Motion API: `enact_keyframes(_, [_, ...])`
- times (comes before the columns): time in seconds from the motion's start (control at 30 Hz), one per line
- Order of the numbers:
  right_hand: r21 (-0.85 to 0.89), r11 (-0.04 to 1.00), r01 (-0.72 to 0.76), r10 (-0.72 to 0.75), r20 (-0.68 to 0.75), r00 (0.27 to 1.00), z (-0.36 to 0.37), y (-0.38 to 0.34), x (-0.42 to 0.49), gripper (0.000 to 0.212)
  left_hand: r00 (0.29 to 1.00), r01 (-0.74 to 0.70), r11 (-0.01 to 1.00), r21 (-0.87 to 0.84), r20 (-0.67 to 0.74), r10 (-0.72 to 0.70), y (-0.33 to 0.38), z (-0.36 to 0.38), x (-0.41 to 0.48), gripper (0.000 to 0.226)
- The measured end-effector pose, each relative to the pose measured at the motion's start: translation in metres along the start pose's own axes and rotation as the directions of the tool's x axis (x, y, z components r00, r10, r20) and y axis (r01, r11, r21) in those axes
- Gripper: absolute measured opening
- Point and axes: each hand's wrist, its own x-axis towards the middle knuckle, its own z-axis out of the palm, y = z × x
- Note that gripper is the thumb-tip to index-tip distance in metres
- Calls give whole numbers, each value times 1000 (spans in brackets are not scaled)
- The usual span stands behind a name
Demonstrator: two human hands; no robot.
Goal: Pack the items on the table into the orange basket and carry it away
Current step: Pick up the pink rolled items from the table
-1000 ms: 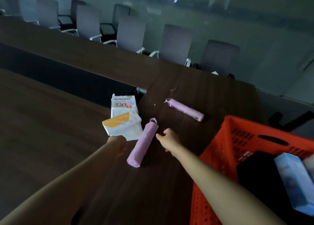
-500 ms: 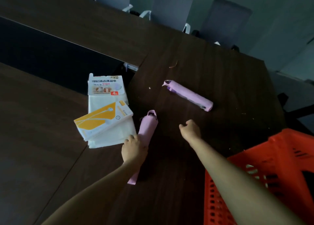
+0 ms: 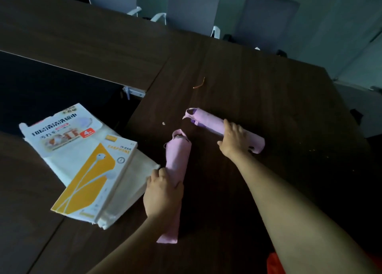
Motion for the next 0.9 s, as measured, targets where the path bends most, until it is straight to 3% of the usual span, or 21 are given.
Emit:
enact_keyframes(0.1, [-68, 998, 13, -17, -46, 999, 10, -5, 0, 61, 1000, 20, 1000, 8, 7, -20, -1, -2, 6, 45])
enact_keyframes(0.33, [42, 997, -57, 53, 91, 994, 10, -3, -90, 36, 990, 46, 998, 42, 131, -51, 6, -19, -10, 40])
enact_keyframes(0.43, [1, 995, -97, 93, 255, 962, -3, -2, -150, 35, 975, 85, 994, 63, 201, -96, 6, -46, -48, 41])
enact_keyframes(0.53, [75, 962, -264, 216, 385, 897, -36, -5, -193, 34, 976, 72, 996, 56, 199, -82, 8, -79, -82, 38])
enact_keyframes(0.73, [398, 873, -282, 182, 270, 946, -183, -13, -233, 41, 1000, 5, 996, -84, 16, -4, 63, -208, -124, 40])
enact_keyframes(0.9, [520, 839, -162, 118, 118, 986, -294, 11, -278, 51, 994, -93, 960, -263, 27, 104, 117, -279, -171, 43])
